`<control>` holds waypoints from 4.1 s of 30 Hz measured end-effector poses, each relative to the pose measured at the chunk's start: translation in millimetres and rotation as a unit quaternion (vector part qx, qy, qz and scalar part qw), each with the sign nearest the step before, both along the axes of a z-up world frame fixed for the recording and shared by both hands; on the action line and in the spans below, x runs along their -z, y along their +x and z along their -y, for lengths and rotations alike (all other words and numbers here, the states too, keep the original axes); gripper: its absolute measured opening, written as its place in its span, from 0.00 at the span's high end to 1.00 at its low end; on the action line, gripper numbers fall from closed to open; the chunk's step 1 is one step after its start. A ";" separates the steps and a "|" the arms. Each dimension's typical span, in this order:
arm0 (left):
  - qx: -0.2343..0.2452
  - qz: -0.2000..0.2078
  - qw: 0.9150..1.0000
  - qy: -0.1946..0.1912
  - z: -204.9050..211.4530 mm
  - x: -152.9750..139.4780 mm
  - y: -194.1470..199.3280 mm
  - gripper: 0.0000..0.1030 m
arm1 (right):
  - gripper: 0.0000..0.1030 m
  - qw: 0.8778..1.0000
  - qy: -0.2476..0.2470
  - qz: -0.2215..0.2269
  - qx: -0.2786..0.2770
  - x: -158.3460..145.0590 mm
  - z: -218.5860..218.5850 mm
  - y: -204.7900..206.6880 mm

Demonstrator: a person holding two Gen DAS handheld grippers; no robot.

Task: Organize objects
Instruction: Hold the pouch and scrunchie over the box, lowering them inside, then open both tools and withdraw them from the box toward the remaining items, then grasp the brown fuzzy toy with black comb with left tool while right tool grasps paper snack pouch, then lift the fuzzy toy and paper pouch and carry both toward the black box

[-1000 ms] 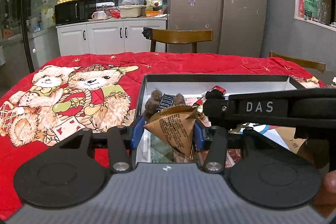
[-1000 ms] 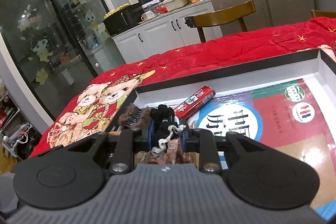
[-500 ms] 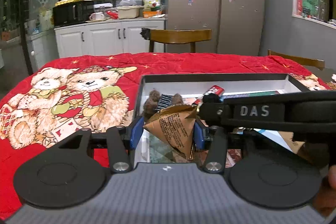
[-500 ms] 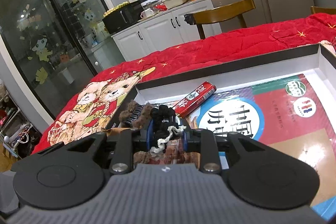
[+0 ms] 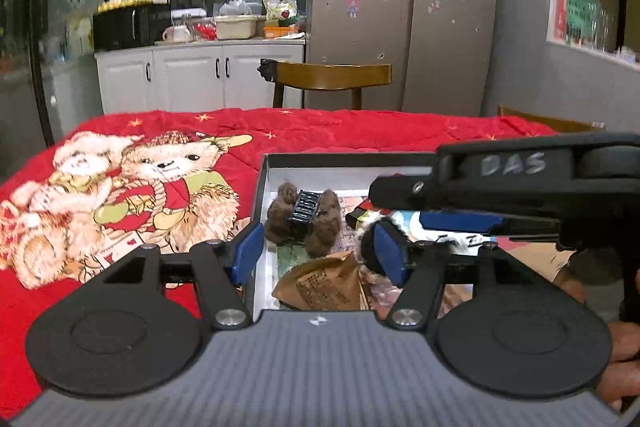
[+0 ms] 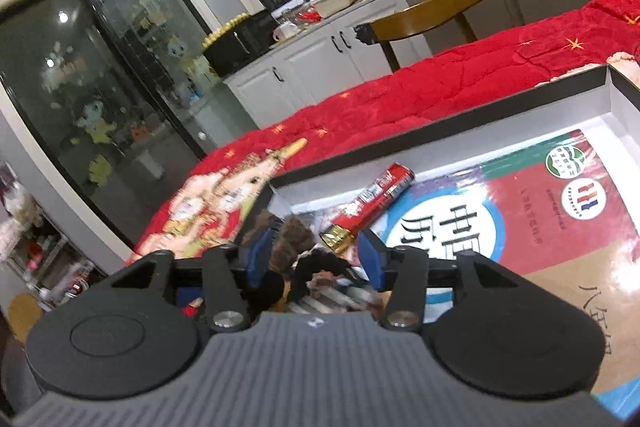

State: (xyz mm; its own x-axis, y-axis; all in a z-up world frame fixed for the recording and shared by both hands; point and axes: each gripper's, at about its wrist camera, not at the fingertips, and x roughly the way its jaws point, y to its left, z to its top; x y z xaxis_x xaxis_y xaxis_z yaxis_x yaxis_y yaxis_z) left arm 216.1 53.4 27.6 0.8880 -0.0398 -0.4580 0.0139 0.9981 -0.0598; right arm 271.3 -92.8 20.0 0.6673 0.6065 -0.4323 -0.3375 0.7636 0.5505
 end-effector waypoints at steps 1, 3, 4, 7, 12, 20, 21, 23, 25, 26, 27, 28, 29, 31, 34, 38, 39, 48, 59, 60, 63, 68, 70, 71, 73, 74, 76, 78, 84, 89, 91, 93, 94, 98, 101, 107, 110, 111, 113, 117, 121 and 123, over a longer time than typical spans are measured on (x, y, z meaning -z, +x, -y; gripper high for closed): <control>0.001 0.003 1.000 -0.010 -2.7 -2.4 -1.7 0.34 | 0.36 1.000 0.006 0.004 -0.001 -4.0 1.9 -0.3; 0.006 0.010 0.999 -0.032 -8.3 -8.5 -5.0 0.33 | 0.33 1.000 0.011 0.013 -0.002 -12.7 3.9 -2.7; 0.006 0.013 0.999 -0.042 -10.8 -12.3 -6.2 0.33 | 0.32 1.000 0.014 0.017 -0.008 -18.2 4.9 -4.4; 0.002 0.021 0.998 -0.055 -13.9 -26.5 -12.4 0.33 | 0.32 0.999 0.022 0.037 -0.019 -38.5 6.1 -13.3; 0.004 0.057 0.996 -0.063 -17.1 -62.2 -37.1 0.33 | 0.26 0.994 0.022 0.103 -0.024 -84.5 9.4 -47.5; 0.020 0.105 0.993 -0.047 -17.5 -128.0 -95.1 0.30 | 0.21 0.986 0.026 0.151 0.060 -144.9 35.3 -104.5; 0.023 0.109 0.993 -0.040 -17.0 -132.6 -103.4 0.30 | 0.21 0.987 0.037 0.150 0.054 -148.7 38.5 -108.6; 0.031 0.113 0.993 -0.025 -15.1 -141.3 -119.7 0.28 | 0.20 0.986 0.044 0.149 0.053 -153.8 42.9 -118.5; 0.030 0.116 0.993 -0.019 -14.1 -146.7 -133.2 0.26 | 0.20 0.986 0.043 0.147 0.064 -155.1 43.6 -128.1; 0.030 0.117 0.993 -0.020 -14.3 -149.0 -140.3 0.26 | 0.20 0.986 0.045 0.145 0.071 -154.0 44.3 -131.6; 0.035 0.118 0.992 -0.022 -14.5 -151.1 -146.7 0.26 | 0.20 0.985 0.049 0.141 0.082 -151.8 46.1 -136.3; 0.043 0.119 0.992 -0.025 -15.0 -152.2 -152.4 0.26 | 0.20 0.985 0.055 0.134 0.097 -148.1 48.4 -141.1; 0.054 0.124 0.990 -0.030 -16.0 -152.3 -158.8 0.26 | 0.20 0.985 0.058 0.127 0.104 -144.1 48.2 -143.6; 0.067 0.137 0.988 -0.040 -18.3 -151.1 -170.4 0.26 | 0.20 0.985 0.058 0.116 0.112 -134.4 49.8 -146.4; 0.071 0.137 0.987 -0.051 -18.2 -144.1 -182.2 0.26 | 0.20 0.985 0.053 0.106 0.122 -119.8 53.3 -152.8; 0.074 0.135 0.987 -0.045 -14.2 -126.6 -189.7 0.26 | 0.20 0.987 0.045 0.093 0.120 -100.4 56.4 -161.7; 0.075 0.135 0.987 -0.043 -13.4 -121.6 -190.9 0.26 | 0.20 0.988 0.039 0.092 0.119 -95.7 56.5 -163.3; 0.091 0.062 0.992 -0.054 -12.8 -71.7 -152.8 0.26 | 0.19 0.994 -0.022 0.076 0.078 -47.6 50.7 -169.4; 0.077 -0.015 0.997 -0.002 10.6 -9.1 -122.3 0.26 | 0.25 0.998 -0.014 0.009 0.053 -2.9 59.5 -154.9; 0.071 -0.016 0.997 0.004 12.4 -6.0 -120.9 0.26 | 0.26 0.999 -0.013 0.006 0.047 -0.5 57.3 -154.5; 0.071 -0.038 0.997 0.007 15.1 2.0 -115.5 0.26 | 0.30 0.999 -0.013 -0.002 0.029 4.6 53.1 -153.9; 0.065 -0.068 0.995 0.012 16.8 14.4 -107.7 0.26 | 0.41 1.000 -0.021 -0.006 0.015 6.4 46.2 -154.3; 0.058 -0.077 0.995 0.029 19.8 18.5 -106.1 0.26 | 0.41 1.000 -0.020 -0.013 0.006 9.0 44.1 -151.9; 0.056 -0.081 0.995 0.032 20.1 20.8 -105.3 0.26 | 0.41 1.000 -0.023 -0.015 0.003 10.5 43.2 -151.4; 0.055 -0.084 0.995 0.028 18.6 23.2 -103.8 0.27 | 0.41 0.999 -0.030 -0.017 -0.004 13.1 40.6 -151.2; 0.054 -0.083 0.995 0.027 18.1 23.2 -104.2 0.28 | 0.41 0.999 -0.033 -0.017 -0.007 14.0 38.9 -151.5; 0.058 -0.083 0.994 0.027 19.3 23.7 -106.1 0.38 | 0.41 0.999 -0.037 -0.017 -0.020 14.8 34.8 -151.9; 0.058 -0.078 0.995 0.033 21.3 23.7 -108.8 0.49 | 0.37 0.999 -0.037 -0.022 -0.030 17.1 31.8 -151.3; 0.063 -0.076 0.995 0.028 23.3 23.4 -111.4 0.54 | 0.33 0.999 -0.011 -0.036 -0.032 24.0 36.2 -146.9; 0.048 -0.072 0.995 0.040 25.1 21.9 -114.9 0.54 | 0.29 0.998 -0.002 -0.037 -0.044 29.0 34.1 -144.5; 0.037 -0.069 0.996 0.052 26.4 21.3 -118.3 0.54 | 0.29 0.998 0.000 -0.038 -0.047 29.9 33.2 -144.2; 0.030 -0.068 0.996 0.049 24.4 20.8 -121.6 0.54 | 0.28 0.998 0.001 -0.034 -0.053 31.1 31.5 -144.8; 0.028 -0.068 0.996 0.046 22.6 20.8 -123.3 0.54 | 0.28 0.998 0.000 -0.031 -0.056 31.5 30.5 -145.8; 0.030 -0.073 0.996 0.031 15.5 21.6 -124.7 0.54 | 0.28 0.998 0.003 -0.023 -0.063 32.4 29.0 -147.9; 0.030 -0.073 0.996 0.032 15.2 22.1 -123.3 0.54 | 0.40 0.997 0.021 -0.030 -0.072 34.2 32.3 -144.6; 0.030 -0.075 0.996 0.032 16.4 23.7 -121.7 0.54 | 0.56 0.993 0.060 -0.045 -0.086 37.3 33.6 -142.5; 0.031 -0.075 0.996 0.035 17.7 24.2 -121.6 0.54 | 0.62 0.994 0.059 -0.038 -0.088 35.9 32.2 -144.4; 0.031 -0.075 0.996 0.037 17.9 24.1 -121.5 0.54 | 0.64 0.994 0.058 -0.035 -0.088 35.2 31.6 -145.4; 0.031 -0.075 0.996 0.036 17.5 24.0 -121.9 0.53 | 0.65 0.994 0.056 -0.031 -0.086 34.3 30.8 -147.1; 0.031 -0.074 0.996 0.032 15.6 23.5 -121.7 0.53 | 0.74 0.996 0.053 -0.032 -0.066 33.5 35.6 -147.9; 0.032 -0.073 0.996 0.032 17.9 23.4 -120.8 0.54 | 0.76 0.994 0.067 -0.051 -0.065 38.3 39.7 -141.8; 0.032 -0.073 0.996 0.032 17.6 23.4 -120.5 0.53 | 0.77 0.995 0.058 -0.042 -0.066 36.7 38.0 -143.9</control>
State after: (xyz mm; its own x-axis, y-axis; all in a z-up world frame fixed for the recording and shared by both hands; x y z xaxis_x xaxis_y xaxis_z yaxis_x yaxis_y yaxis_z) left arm 95.6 35.8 4.3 0.8082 -0.0619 -0.5856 0.0741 0.9972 -0.0031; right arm 127.4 -130.7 -16.7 0.5436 0.7354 -0.4047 -0.3792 0.6453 0.6632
